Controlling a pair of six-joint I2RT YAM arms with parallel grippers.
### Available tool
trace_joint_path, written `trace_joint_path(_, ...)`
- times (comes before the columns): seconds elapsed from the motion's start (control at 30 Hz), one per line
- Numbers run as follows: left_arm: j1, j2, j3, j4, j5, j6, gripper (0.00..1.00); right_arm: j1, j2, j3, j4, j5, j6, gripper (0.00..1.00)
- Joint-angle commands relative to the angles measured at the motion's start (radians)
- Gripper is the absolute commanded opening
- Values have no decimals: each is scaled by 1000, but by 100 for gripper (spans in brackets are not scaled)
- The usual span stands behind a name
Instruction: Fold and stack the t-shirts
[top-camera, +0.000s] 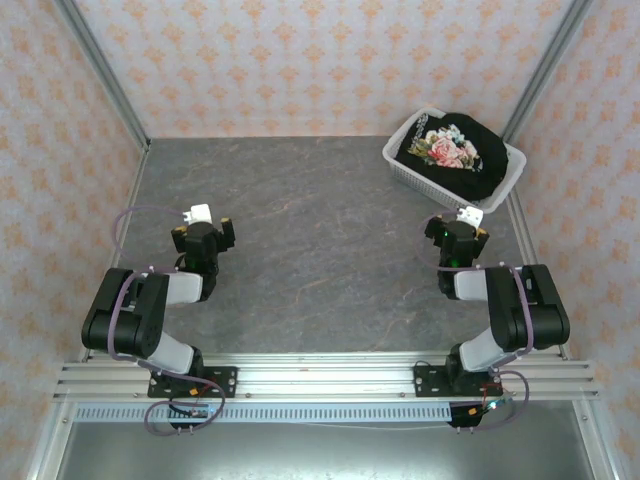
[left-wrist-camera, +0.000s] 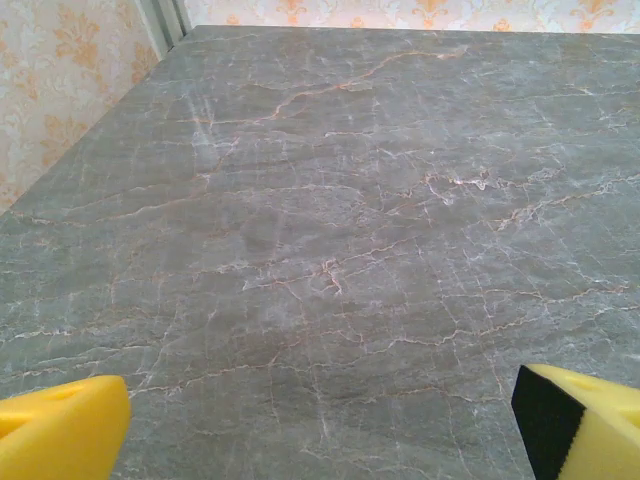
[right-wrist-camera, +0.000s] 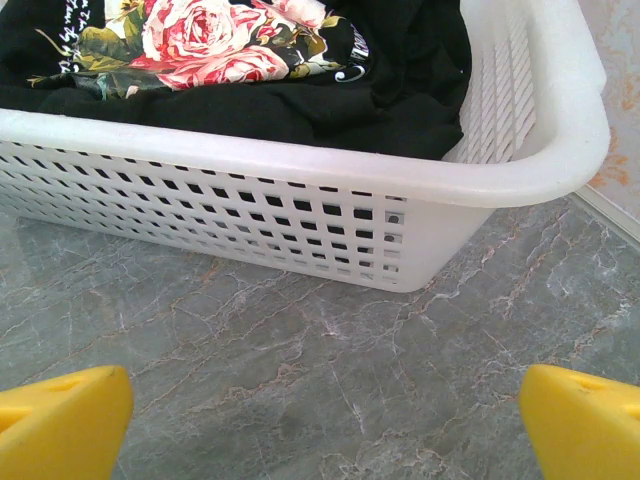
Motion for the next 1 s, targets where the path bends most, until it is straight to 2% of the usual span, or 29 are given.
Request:
trace_joint_path(0.0, -5, -8, 7, 25, -32, -1, 100, 1, 1, 10, -7, -3, -13, 99)
trace_joint_path(0.73, -5, -10, 4, 30, -30, -3, 100, 1, -1, 4, 0, -7, -13, 99)
trace_joint_path(0.8, -9, -51, 11, -8, -44, -1, 100, 6, -53, 10, -30, -10, -29, 99)
trace_joint_path(0.9, -60, -212, 31, -156, -140, 26, 100, 77, -254, 87, -276, 129, -55, 99)
trace_joint_path(0.97, -91, -344, 33, -163, -184, 29, 100, 100, -411, 170, -392, 162, 6, 99)
